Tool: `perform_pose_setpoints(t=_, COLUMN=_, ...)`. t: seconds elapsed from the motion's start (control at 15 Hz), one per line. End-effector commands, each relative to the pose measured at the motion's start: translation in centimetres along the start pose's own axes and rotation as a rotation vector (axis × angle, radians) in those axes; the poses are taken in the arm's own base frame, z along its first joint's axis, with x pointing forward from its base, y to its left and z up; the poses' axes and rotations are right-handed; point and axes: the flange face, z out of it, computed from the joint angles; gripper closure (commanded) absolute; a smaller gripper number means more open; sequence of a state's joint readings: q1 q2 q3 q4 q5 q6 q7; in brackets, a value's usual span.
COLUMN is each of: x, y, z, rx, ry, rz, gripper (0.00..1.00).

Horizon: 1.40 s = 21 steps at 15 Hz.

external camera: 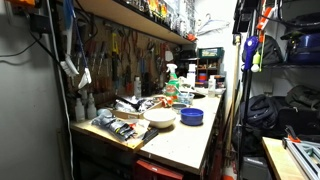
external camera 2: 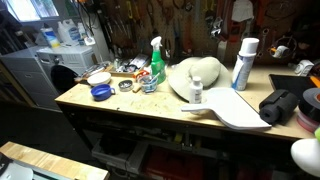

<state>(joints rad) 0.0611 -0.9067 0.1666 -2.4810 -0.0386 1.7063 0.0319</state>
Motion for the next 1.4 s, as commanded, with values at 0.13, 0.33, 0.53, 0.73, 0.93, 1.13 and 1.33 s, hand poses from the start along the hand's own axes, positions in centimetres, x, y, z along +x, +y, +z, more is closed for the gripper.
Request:
perform_pose_setpoints(t=0.13, x=1.2, y=1.0, z=0.7, rx=0.004, ry=0.007, rz=0.110, gripper=0.00)
perform_pose_setpoints(t=0.33, x=4.1, y=4.6, z=3.9, rx=0.050, ry=0.011, rz=0.296, gripper=0.00)
perform_pose_setpoints(t=0.53, x=6.3, y=7.4, z=7.3, rx=0.076, ry=-0.005, rz=0.456, gripper=0.00)
perform_pose_setpoints(t=0.73, x=6.4, y=7.8, z=7.6, rx=0.082, ry=-0.004, rz=0.467, gripper=0.00)
perform_pose_setpoints(t=0.93, x=7.7, y=8.2, z=9.3, rx=0.097, ry=-0.038, rz=0.521, gripper=0.00)
perform_pose_setpoints(t=1.13, x=7.9, y=8.3, z=9.0, rx=0.099, ry=-0.032, rz=0.531, gripper=0.00)
perform_pose_setpoints(t=1.33, x=8.0, y=8.3, z=8.9, rx=0.100, ry=-0.030, rz=0.532, gripper=0.00)
